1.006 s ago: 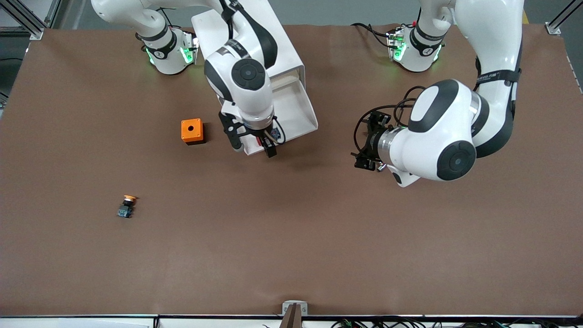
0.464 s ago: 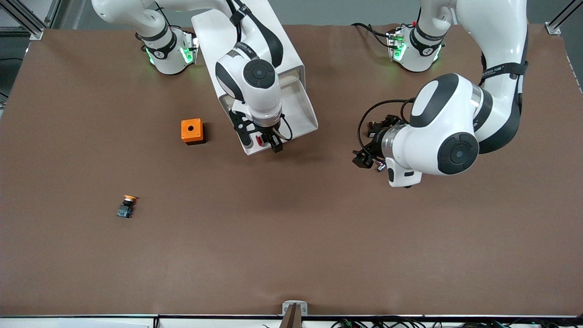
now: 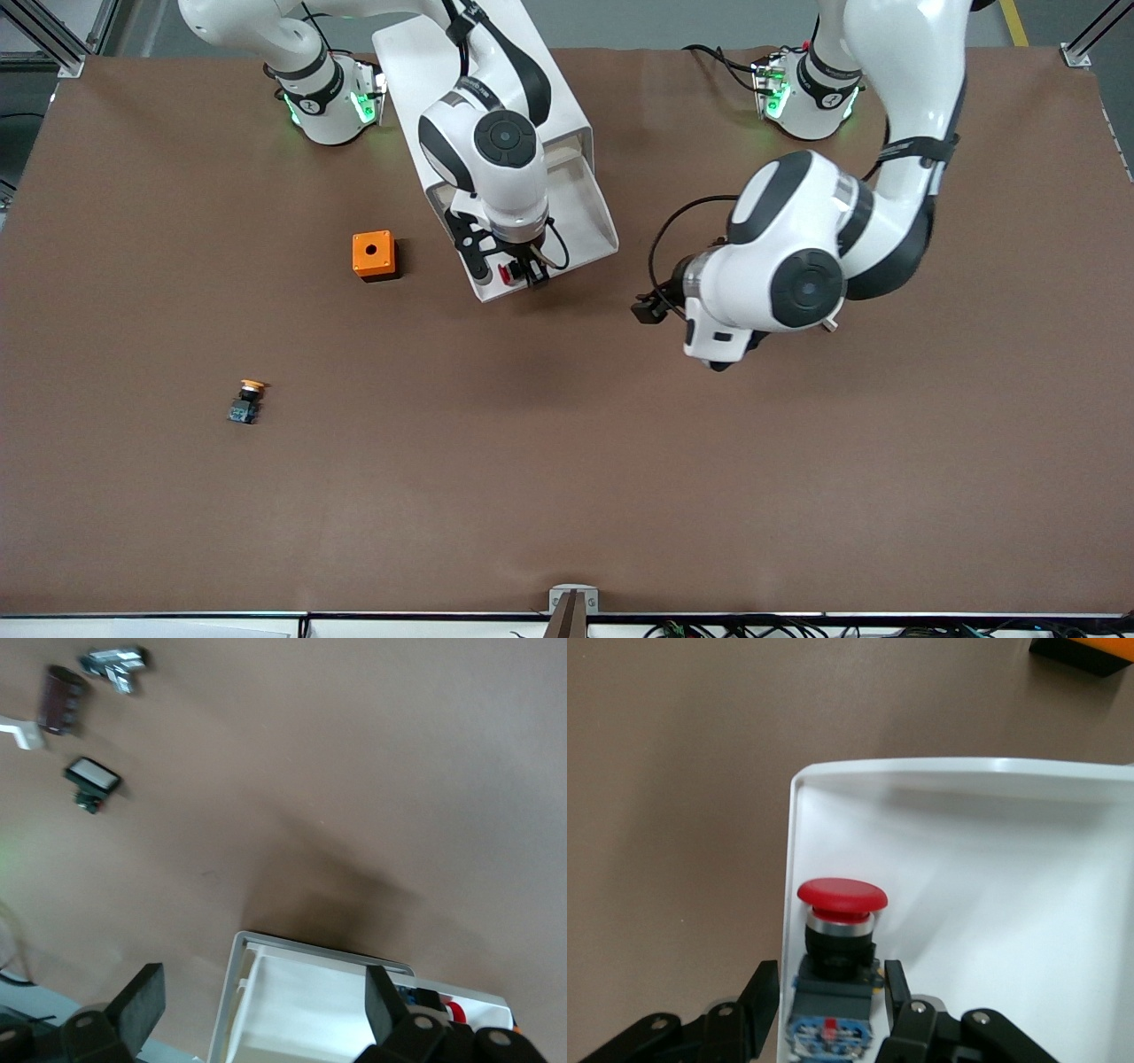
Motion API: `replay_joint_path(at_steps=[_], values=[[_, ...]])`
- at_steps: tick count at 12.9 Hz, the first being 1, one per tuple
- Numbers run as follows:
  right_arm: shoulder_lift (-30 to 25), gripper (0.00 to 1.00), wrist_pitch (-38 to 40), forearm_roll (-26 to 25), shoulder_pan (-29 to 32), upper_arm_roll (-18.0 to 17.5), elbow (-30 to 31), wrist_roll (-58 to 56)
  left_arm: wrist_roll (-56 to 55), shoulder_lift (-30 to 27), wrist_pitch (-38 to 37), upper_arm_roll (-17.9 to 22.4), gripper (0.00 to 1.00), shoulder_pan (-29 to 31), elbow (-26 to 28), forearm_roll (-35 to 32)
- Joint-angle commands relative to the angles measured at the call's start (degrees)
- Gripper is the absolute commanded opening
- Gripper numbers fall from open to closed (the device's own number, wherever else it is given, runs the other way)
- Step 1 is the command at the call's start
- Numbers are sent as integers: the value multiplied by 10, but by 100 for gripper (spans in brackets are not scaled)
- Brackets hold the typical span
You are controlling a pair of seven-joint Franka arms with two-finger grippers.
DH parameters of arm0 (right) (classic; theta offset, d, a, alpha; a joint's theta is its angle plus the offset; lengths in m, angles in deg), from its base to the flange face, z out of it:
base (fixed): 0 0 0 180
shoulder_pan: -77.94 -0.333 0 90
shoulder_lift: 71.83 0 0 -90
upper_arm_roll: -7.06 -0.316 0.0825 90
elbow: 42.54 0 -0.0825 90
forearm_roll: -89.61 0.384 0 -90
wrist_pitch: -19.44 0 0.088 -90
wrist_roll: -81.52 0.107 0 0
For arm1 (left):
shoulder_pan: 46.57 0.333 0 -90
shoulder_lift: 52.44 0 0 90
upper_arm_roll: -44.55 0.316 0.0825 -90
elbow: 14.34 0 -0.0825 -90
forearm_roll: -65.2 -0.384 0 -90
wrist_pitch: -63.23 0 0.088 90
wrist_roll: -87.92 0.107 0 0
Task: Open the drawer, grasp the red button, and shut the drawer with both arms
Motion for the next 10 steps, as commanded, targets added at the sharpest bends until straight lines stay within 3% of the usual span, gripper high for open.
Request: replay_joint_path(at_steps=[1,5,10], values=[[-16,46,10,-5,-9,3,6,10,12,2,16,0,99,-21,12,-19],[-32,24,18,-5,-8,4,-2,3,12,1,50,0,99,-49,41,-40],[-36,17,129,1,40,7,-79,-125,36,2,143,0,99,-76,98,-42]])
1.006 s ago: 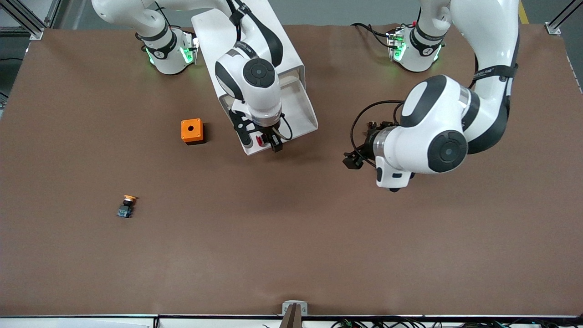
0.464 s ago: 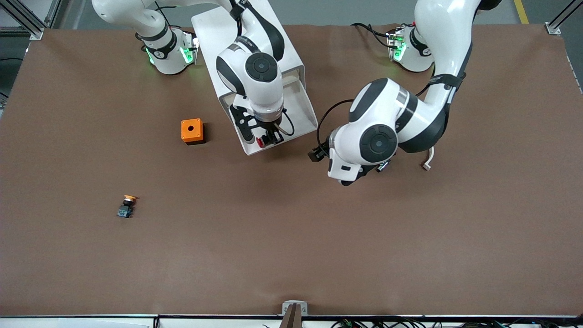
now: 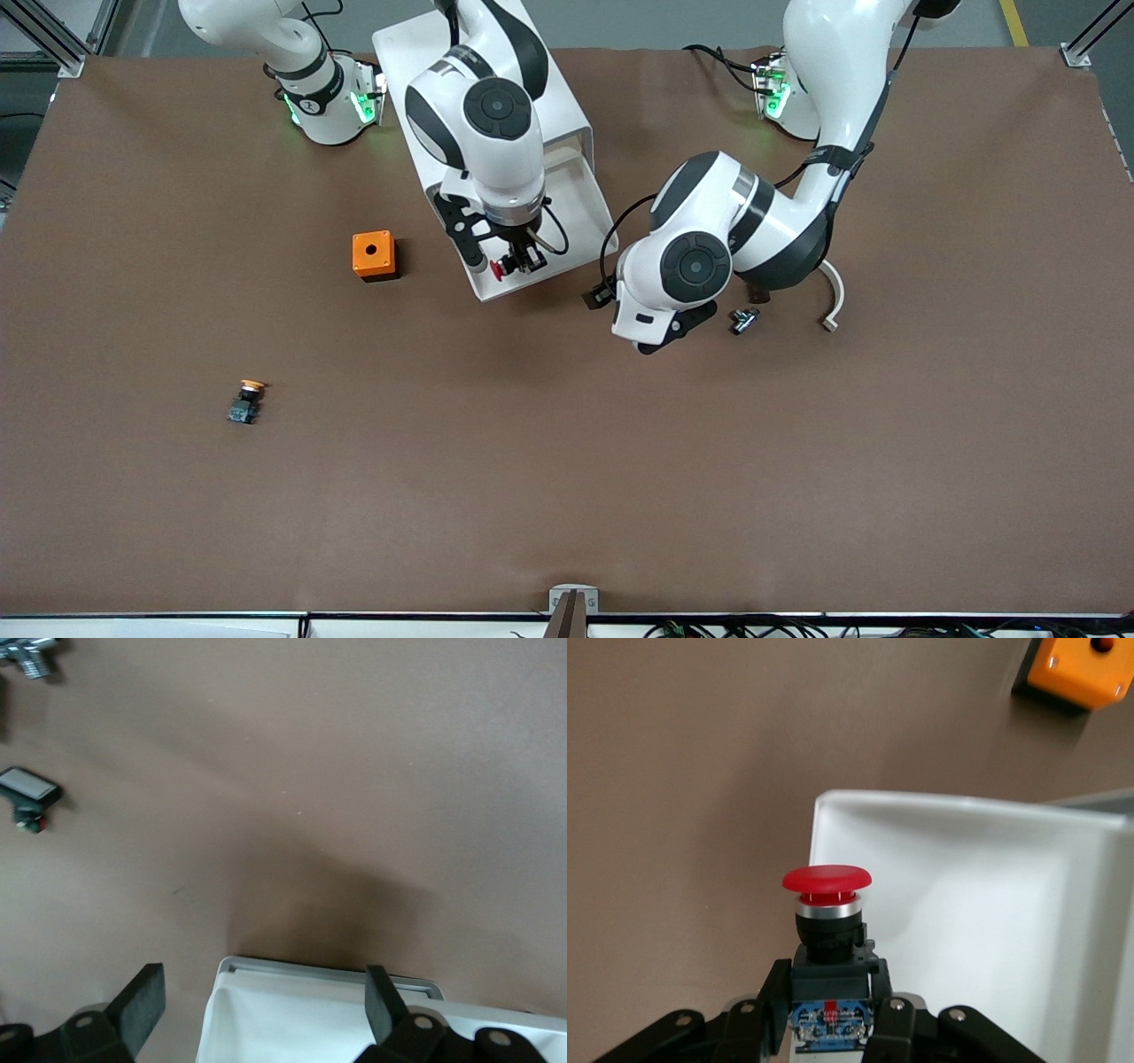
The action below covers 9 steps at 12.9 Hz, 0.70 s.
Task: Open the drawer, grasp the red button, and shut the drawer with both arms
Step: 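Lift the button out with the right gripper while the left gripper nears the drawer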
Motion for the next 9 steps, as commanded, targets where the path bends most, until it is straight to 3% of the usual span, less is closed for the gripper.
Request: replay_joint_path(at_steps=[1,5,9], values=[[-6,16,50,1,49,-2,-32,-122,13,-9,73,1,100,-23,56,-22],[-6,15,96,-3,148,-1,-66,-331,53,21,141,1,100,-43,70,-58],[0,14,84,-6,260,-1,-70,-541,38,33,143,-3,100,-73,77,-50]])
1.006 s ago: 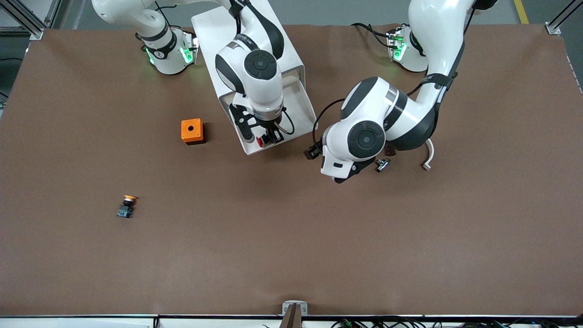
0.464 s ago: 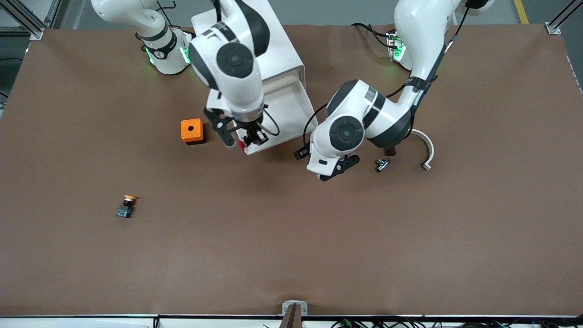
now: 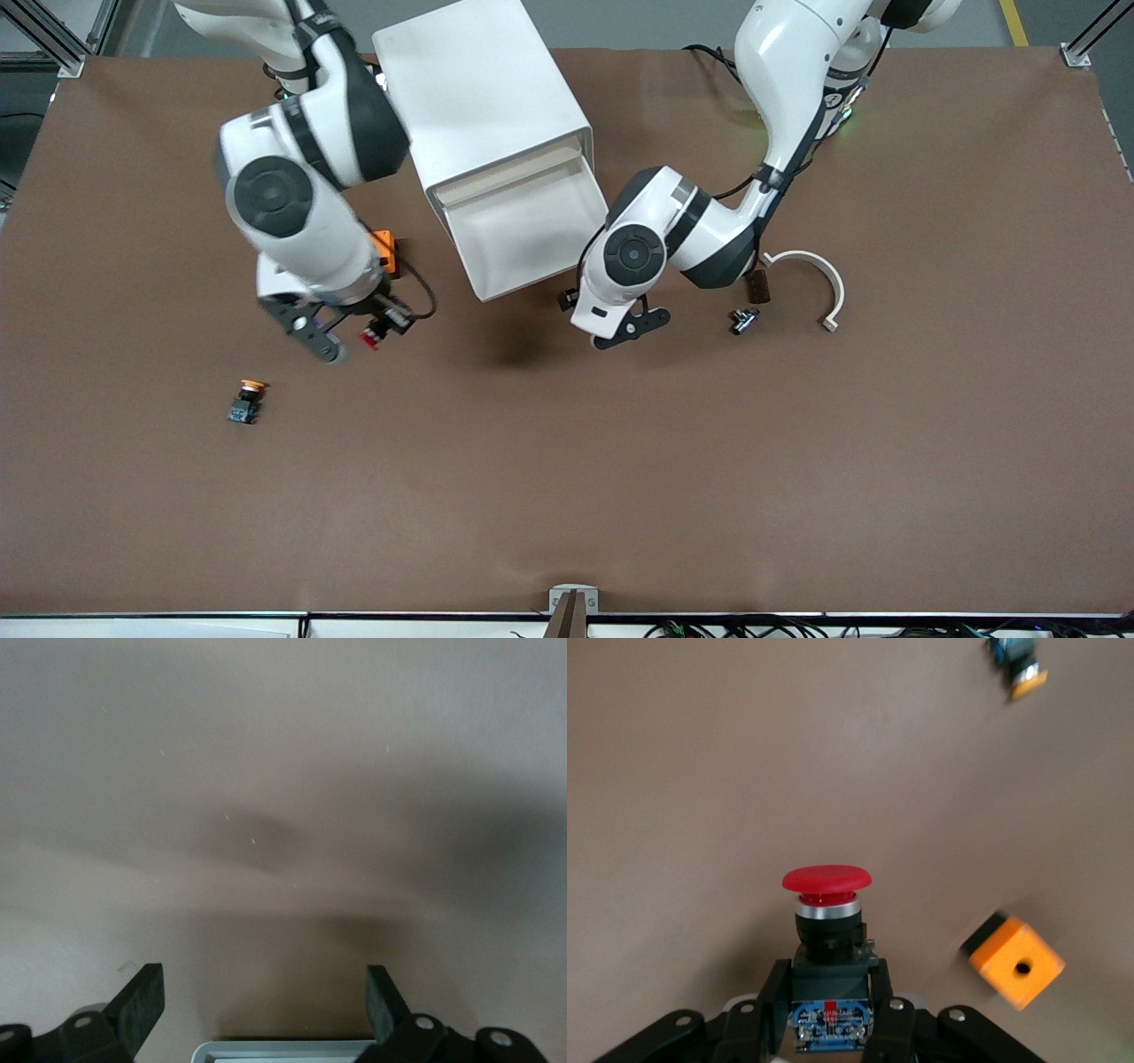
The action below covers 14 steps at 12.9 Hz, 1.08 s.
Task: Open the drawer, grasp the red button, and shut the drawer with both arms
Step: 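Lift the button out with the right gripper while the left gripper nears the drawer, then push the drawer shut with the left gripper while the right gripper carries the button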
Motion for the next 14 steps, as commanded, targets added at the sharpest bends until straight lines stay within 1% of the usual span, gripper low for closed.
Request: replay_joint_path(at_steps=[1,2,4,6,9,11,14], values=[[7,14,-8,-4,72,-11,-8,-140,-28,-10,0,-3,100,-24,19,-4],[10,13,-20,-4,94,-11,-5,-191,-58,-11,-1,-11,100,-32,26,-4],[35,13,-52,-4,134,-12,-1,-280,-110,-11,-1,-37,100,-37,28,-4],[59,13,-78,-6,155,-11,3,-336,-148,-11,-1,-64,100,-39,32,-4],[102,13,-171,-6,189,-11,39,-418,-199,-12,-1,-110,100,-41,47,-5],[128,13,-229,-6,199,-11,64,-444,-208,-13,-1,-122,100,-44,51,-8],[152,14,-276,-6,205,-11,92,-478,-212,-12,-1,-122,100,-60,58,-8]])
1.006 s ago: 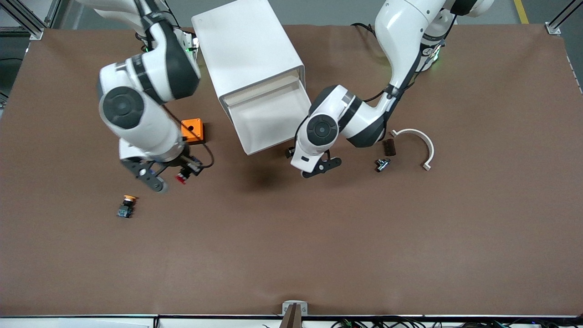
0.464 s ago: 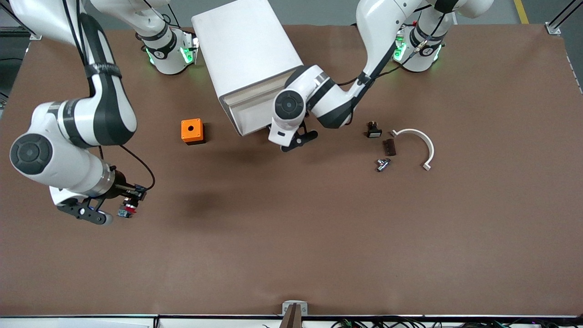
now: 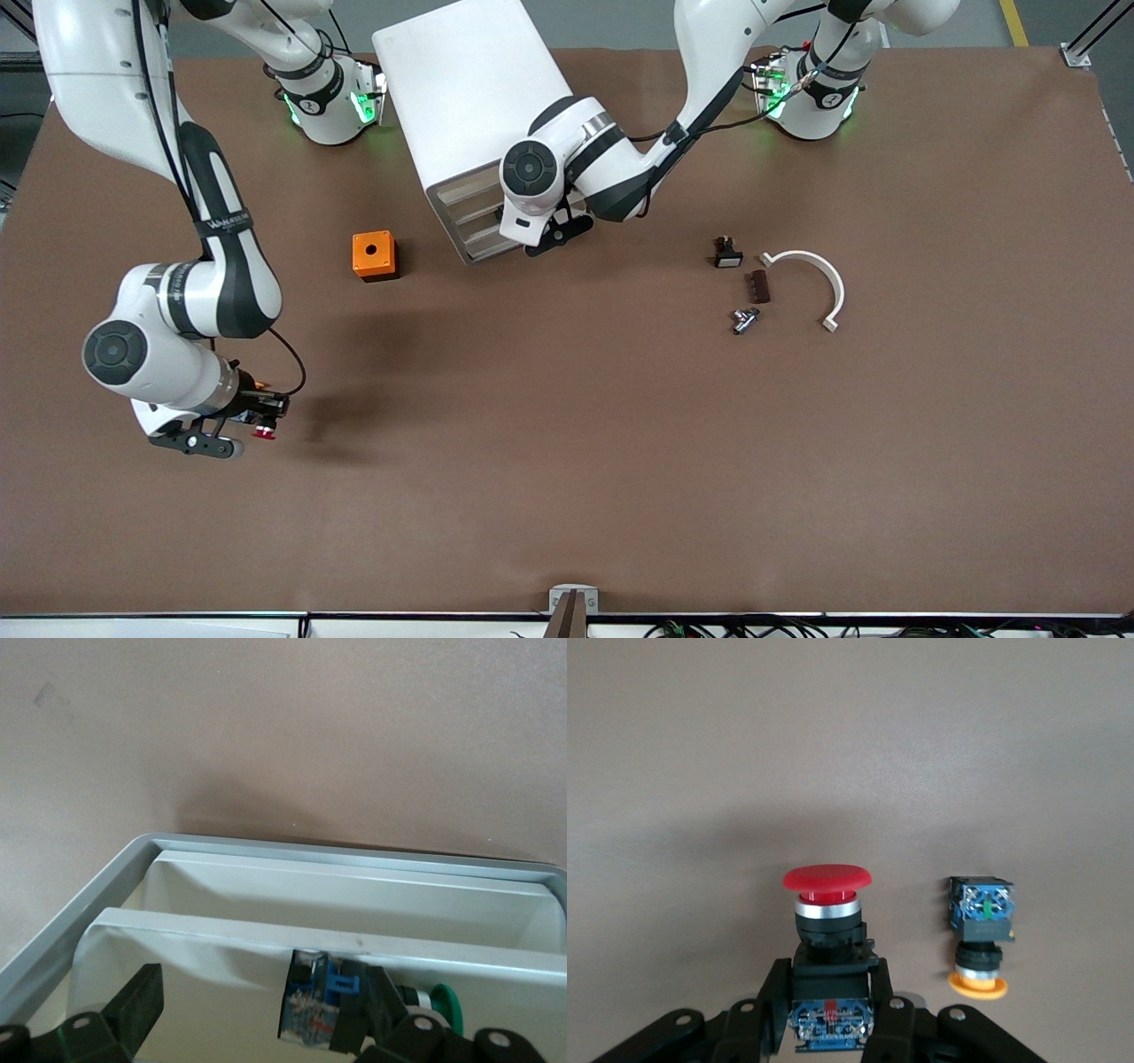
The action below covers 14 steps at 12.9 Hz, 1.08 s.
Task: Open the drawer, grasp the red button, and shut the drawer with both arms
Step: 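Push the drawer shut with the left gripper while the right gripper carries the button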
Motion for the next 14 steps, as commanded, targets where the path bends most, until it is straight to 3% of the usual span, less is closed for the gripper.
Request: replay_joint_path(at_steps=[1,4,6,7,9,10,14], values=[[2,14,-35,-6,12,-11,27,-29,-14,-15,0,-4,100,-10,22,-3],[14,15,-91,-6,10,-12,60,-31,-7,-16,0,0,100,-1,16,-9],[15,25,-90,-5,10,-13,64,-30,-3,-26,0,8,100,24,13,-27],[16,40,-90,-4,10,-13,63,-30,-3,-35,0,8,100,44,12,-49],[15,83,-91,0,10,-13,62,-29,-4,-59,0,9,100,82,11,-94],[15,95,-90,2,11,-13,59,-29,-4,-70,0,8,100,105,4,-127],[-21,100,-85,2,28,-13,47,-62,28,-110,-15,8,100,192,-4,-160]])
